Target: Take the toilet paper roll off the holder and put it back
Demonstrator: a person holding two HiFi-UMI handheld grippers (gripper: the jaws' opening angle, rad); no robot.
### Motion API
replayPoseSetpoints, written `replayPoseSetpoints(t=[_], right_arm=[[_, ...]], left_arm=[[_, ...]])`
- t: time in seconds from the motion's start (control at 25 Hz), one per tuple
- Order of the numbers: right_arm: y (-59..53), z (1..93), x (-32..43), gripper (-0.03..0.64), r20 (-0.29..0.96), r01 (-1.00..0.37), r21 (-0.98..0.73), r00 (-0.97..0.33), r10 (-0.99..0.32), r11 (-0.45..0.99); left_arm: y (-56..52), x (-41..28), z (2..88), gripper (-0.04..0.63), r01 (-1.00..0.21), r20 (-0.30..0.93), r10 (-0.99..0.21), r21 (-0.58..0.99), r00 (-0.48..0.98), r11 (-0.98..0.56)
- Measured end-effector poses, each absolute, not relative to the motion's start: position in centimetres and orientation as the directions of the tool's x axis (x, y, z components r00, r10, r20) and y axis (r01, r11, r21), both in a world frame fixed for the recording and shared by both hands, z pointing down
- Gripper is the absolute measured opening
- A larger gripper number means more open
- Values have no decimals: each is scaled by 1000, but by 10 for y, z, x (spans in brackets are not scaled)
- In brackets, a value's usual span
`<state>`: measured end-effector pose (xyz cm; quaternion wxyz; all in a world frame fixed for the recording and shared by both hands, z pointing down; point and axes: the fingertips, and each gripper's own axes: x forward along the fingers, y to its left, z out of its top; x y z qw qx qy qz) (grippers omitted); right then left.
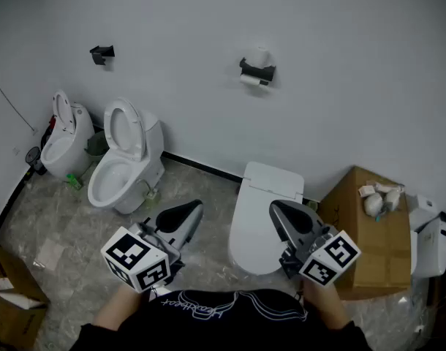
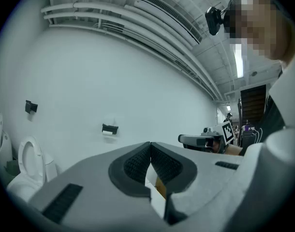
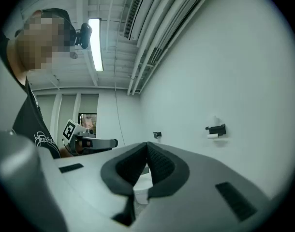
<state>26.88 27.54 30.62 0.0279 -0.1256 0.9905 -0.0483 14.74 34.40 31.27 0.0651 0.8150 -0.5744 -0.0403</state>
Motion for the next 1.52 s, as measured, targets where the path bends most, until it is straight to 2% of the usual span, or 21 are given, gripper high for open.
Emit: replayPoseSetpoints(t=[0.64,0.72,0.8,1.12,1.28,1.52], right_arm=[[288,307,249,5,-85,-304,-91,-946,-311,948],[288,307,247,36,-85,-300,-96,-947,-309,949],[290,309,245,114,-81,-307,-83,-946,-313,948],[275,311,233,284,-73,-324,-49,-942,-327,945],[257,313,224,342,-78,-331,-49,-939,-334,942],[212,316,197,376,-93,-346,-34,-933,-348,938]], left_arm=[[359,116,328,5,-911,5,-929,196,370,-362],[361,112,329,5,-911,10,-930,203,369,-359],[364,109,330,5,-909,9,-929,210,370,-361],[361,96,333,5,-907,4,-932,232,362,-351],[350,86,336,5,-912,11,-937,233,350,-338],[312,58,341,5,-918,20,-941,229,336,-323]])
